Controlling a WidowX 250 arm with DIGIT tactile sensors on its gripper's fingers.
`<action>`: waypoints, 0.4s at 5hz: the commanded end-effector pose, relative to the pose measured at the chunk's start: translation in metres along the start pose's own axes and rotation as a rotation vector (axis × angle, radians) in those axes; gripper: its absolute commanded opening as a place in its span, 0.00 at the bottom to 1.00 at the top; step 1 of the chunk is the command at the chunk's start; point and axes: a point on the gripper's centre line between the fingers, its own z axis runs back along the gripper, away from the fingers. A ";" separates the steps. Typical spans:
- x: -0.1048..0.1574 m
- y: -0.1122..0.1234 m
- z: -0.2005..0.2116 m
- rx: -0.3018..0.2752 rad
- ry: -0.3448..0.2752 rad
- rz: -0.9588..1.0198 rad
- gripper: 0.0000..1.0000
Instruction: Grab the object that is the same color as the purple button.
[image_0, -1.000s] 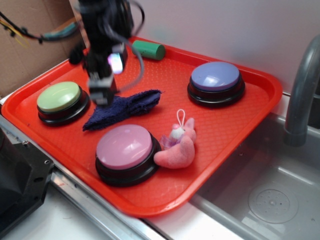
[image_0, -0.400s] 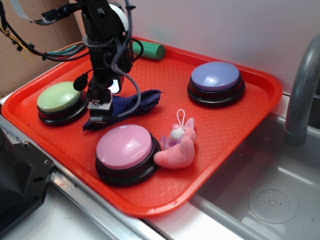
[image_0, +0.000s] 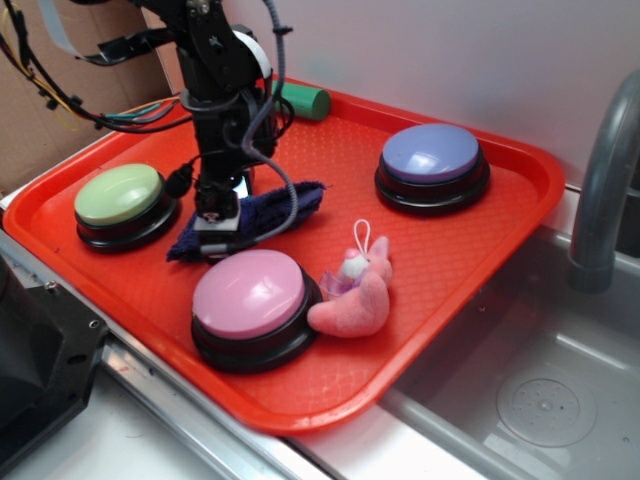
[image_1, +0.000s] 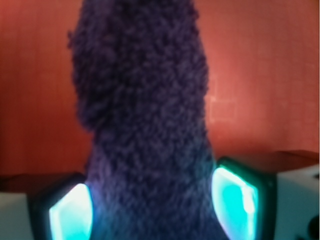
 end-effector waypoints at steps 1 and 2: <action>-0.004 -0.006 0.007 0.037 -0.051 0.083 0.00; -0.010 -0.013 0.045 0.178 0.056 0.156 0.00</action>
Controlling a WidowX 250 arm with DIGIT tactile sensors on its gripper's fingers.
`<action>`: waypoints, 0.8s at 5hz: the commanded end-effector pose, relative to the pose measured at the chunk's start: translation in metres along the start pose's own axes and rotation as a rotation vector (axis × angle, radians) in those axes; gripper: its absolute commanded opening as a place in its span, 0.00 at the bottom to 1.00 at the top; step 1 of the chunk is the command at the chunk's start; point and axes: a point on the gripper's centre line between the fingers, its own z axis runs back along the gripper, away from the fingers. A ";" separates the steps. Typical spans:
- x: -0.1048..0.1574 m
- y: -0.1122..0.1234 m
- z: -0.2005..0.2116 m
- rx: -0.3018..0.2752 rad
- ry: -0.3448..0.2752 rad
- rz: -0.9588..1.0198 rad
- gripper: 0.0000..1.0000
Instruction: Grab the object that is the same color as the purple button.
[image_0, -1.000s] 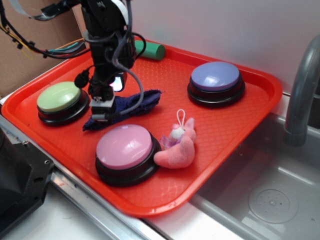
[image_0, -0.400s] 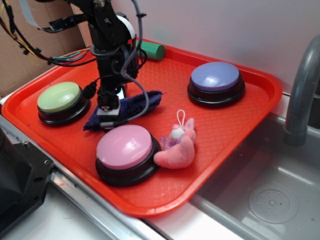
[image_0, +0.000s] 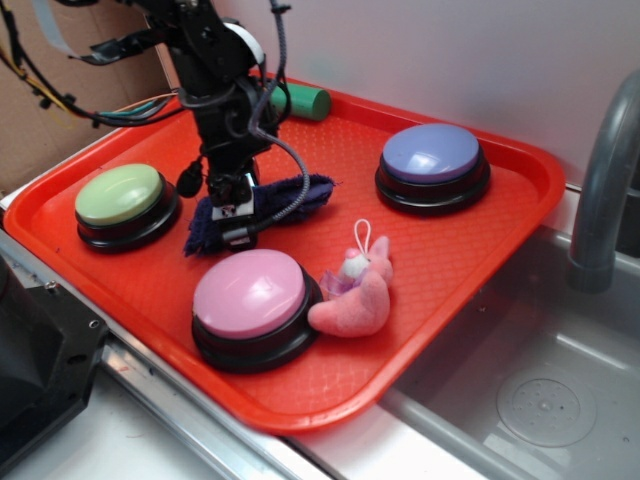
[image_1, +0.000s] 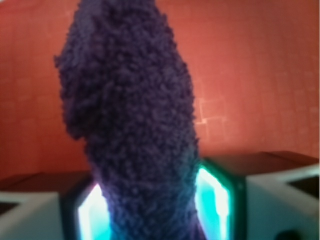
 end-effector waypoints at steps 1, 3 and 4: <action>0.007 -0.026 0.091 0.219 0.138 0.237 0.00; 0.021 -0.048 0.188 0.082 0.179 0.501 0.00; 0.012 -0.055 0.205 0.132 0.108 0.516 0.00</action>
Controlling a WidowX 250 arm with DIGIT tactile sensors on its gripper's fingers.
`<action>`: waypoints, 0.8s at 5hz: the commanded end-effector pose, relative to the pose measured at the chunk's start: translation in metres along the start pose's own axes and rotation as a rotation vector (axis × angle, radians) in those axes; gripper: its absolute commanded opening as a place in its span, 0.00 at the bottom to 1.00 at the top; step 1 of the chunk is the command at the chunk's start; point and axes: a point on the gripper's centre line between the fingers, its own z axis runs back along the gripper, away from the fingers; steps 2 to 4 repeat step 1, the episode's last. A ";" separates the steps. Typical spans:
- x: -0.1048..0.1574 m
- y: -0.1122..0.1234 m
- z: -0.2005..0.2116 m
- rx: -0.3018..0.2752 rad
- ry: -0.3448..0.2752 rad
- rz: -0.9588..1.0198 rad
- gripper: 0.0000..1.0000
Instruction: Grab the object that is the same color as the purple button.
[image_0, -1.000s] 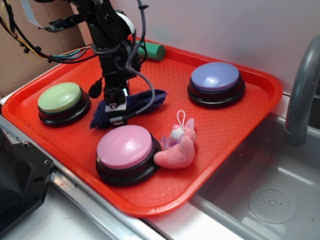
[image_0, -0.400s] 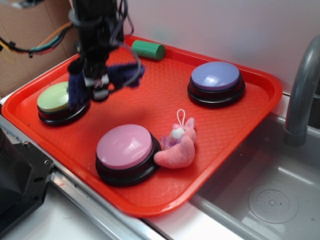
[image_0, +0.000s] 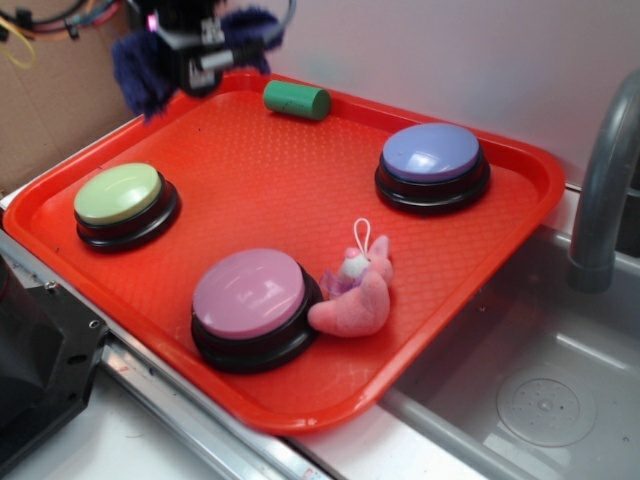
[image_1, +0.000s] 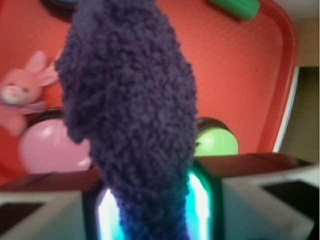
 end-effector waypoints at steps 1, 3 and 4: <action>-0.012 0.001 0.031 -0.002 -0.148 0.010 0.00; -0.012 0.001 0.031 -0.002 -0.148 0.010 0.00; -0.012 0.001 0.031 -0.002 -0.148 0.010 0.00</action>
